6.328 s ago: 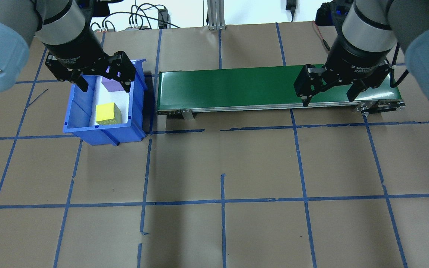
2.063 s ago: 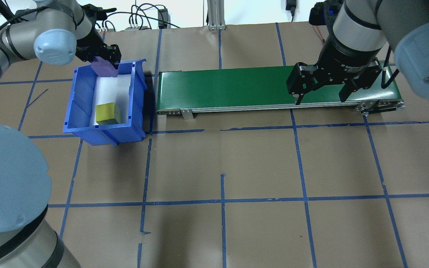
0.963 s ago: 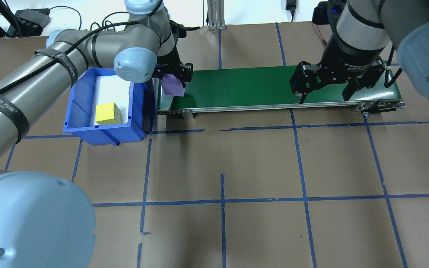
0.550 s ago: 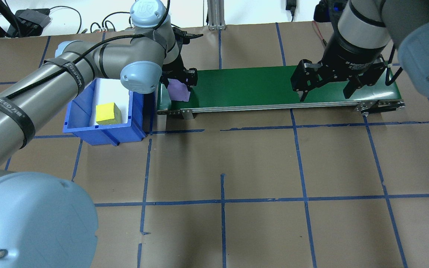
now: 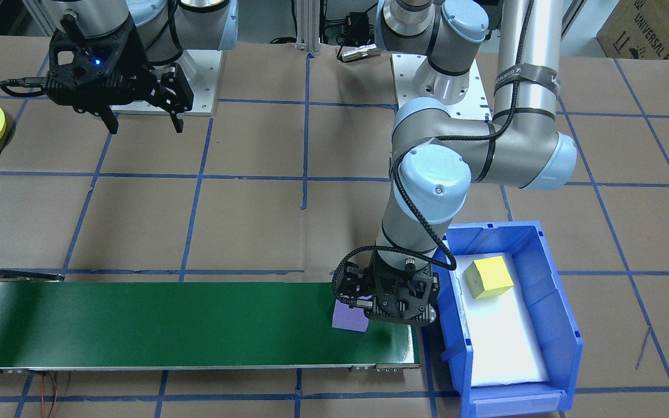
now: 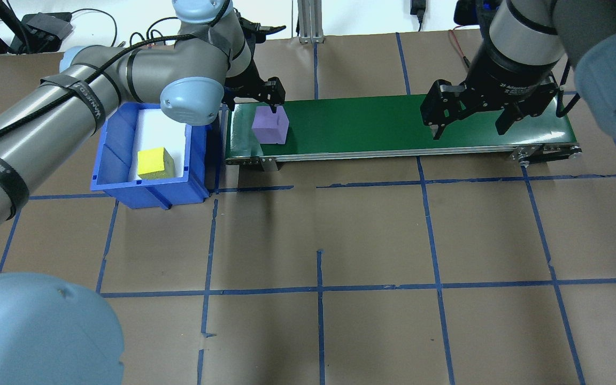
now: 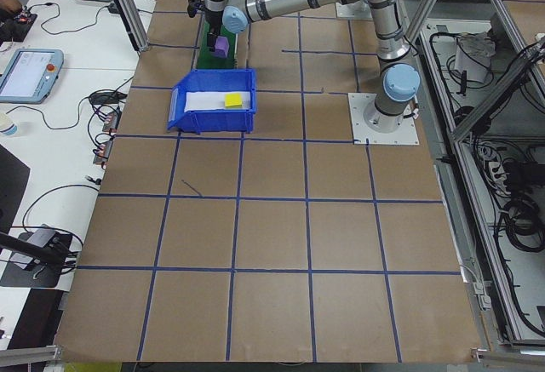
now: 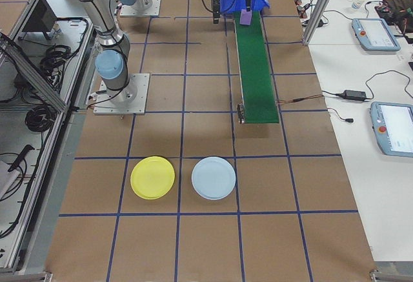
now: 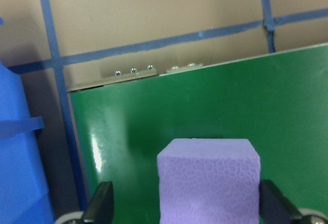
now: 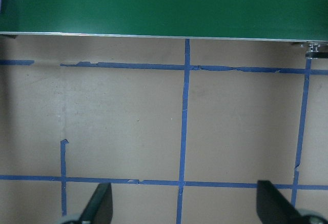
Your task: Move block left to right into plate
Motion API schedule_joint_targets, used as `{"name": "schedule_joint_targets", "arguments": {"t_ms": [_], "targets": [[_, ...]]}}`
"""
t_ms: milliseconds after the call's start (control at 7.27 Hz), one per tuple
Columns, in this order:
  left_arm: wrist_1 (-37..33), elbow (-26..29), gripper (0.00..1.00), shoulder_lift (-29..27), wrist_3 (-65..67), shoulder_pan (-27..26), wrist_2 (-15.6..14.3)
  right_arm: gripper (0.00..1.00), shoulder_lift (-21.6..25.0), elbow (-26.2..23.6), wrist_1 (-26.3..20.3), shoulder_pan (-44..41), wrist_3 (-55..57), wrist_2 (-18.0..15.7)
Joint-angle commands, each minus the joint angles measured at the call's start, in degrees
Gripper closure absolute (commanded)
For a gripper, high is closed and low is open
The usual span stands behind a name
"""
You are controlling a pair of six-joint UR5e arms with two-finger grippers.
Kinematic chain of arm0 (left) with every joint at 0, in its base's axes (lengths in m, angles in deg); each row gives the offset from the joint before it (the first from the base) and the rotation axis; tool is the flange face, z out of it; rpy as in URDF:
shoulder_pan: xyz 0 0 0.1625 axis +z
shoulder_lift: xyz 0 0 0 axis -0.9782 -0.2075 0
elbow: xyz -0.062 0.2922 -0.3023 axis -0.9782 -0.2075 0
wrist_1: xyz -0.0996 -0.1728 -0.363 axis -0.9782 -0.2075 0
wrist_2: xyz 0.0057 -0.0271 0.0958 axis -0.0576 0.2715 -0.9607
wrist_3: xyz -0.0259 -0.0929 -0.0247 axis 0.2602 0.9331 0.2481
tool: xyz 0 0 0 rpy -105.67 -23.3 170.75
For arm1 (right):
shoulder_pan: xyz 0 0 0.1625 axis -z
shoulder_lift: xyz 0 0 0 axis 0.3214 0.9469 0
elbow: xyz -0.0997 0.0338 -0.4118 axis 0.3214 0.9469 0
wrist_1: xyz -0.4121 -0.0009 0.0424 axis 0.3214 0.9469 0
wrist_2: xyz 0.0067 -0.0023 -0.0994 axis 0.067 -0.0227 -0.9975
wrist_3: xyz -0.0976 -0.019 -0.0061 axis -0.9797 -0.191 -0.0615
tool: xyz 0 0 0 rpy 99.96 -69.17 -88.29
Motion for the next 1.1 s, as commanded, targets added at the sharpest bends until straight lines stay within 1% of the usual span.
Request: {"name": "schedule_joint_targets", "arguments": {"t_ms": [0,275,413,550,688,825,963], "targets": [[-0.2,0.3,0.0,2.0,2.2,1.6,0.6,0.0,0.0,0.3,0.2,0.3,0.0,-0.1],[-0.4,-0.3,0.0,3.7,-0.6,8.1,0.5,0.0,0.0,0.1,-1.2,2.4,-0.2,-0.1],[-1.2,-1.5,0.0,4.6,-4.2,11.7,0.4,0.0,0.1,0.5,-2.3,2.7,-0.2,-2.9],[-3.7,-1.7,0.0,4.9,-7.9,15.0,0.2,0.0,0.0,0.5,-1.8,2.8,0.0,-3.9],[-4.9,-2.9,0.0,5.3,-13.4,17.2,-0.2,0.0,-0.1,0.8,-1.8,2.7,0.2,-3.4],[-5.4,-5.7,0.0,6.0,-13.6,18.5,-0.4,0.0,-2.2,1.2,-1.8,2.8,0.1,-2.1],[-5.5,-8.7,0.0,6.9,-13.6,19.9,-0.5,0.0,-6.5,4.2,-1.6,4.5,-0.1,-0.7]]}}
